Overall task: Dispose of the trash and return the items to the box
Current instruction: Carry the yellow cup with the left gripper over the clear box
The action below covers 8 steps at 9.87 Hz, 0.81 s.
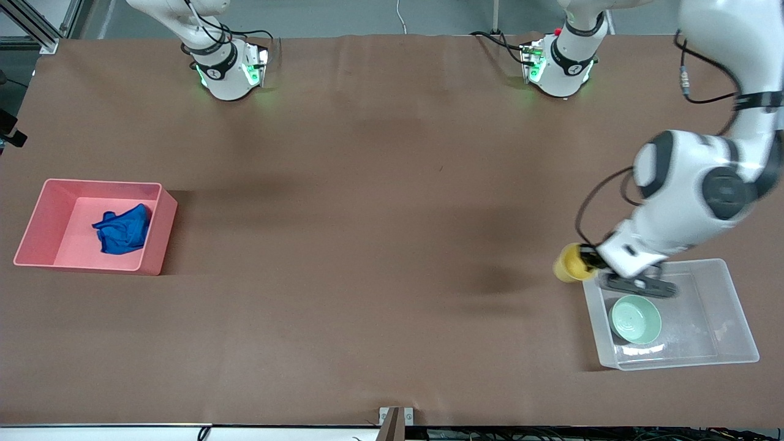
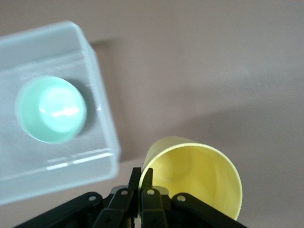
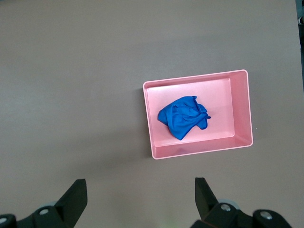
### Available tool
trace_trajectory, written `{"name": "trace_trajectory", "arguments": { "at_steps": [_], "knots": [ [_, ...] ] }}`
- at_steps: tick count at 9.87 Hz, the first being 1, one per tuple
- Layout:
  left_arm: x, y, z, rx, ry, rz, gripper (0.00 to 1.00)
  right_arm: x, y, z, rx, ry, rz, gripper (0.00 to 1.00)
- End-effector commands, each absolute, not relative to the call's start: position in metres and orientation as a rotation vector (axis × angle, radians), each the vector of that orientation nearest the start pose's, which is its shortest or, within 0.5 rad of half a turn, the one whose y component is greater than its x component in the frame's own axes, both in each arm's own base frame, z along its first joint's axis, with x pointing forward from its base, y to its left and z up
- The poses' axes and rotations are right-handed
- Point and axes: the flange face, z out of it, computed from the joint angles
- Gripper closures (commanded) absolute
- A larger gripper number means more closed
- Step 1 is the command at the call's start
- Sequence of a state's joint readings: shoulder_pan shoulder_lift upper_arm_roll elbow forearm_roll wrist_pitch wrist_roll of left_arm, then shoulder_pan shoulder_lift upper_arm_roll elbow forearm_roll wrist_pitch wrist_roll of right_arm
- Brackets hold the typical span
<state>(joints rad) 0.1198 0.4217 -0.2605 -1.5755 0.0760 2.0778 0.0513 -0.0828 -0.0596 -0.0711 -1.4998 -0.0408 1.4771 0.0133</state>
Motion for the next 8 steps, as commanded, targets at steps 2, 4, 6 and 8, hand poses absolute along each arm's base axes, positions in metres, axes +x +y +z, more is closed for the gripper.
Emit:
{"name": "trace_trajectory", "arguments": {
  "at_steps": [2,4,6,8],
  "knots": [
    [0.734,0.042,0.363,-3.138,0.446,-0.145,1.0,0.518,-0.085,0.685,-3.146,0.289,-0.054,0.0],
    [0.749,0.088,0.323,-3.125,0.434,-0.133,1.0,0.518,-0.085,0.684,-3.148,0.29,-0.051,0.0],
    [0.752,0.099,0.283,-3.124,0.395,-0.133,1.0,0.518,-0.085,0.684,-3.148,0.29,-0.051,0.0],
    [0.752,0.113,0.249,-3.116,0.342,-0.137,1.0,0.518,-0.085,0.684,-3.148,0.29,-0.051,0.0]
  ]
}}
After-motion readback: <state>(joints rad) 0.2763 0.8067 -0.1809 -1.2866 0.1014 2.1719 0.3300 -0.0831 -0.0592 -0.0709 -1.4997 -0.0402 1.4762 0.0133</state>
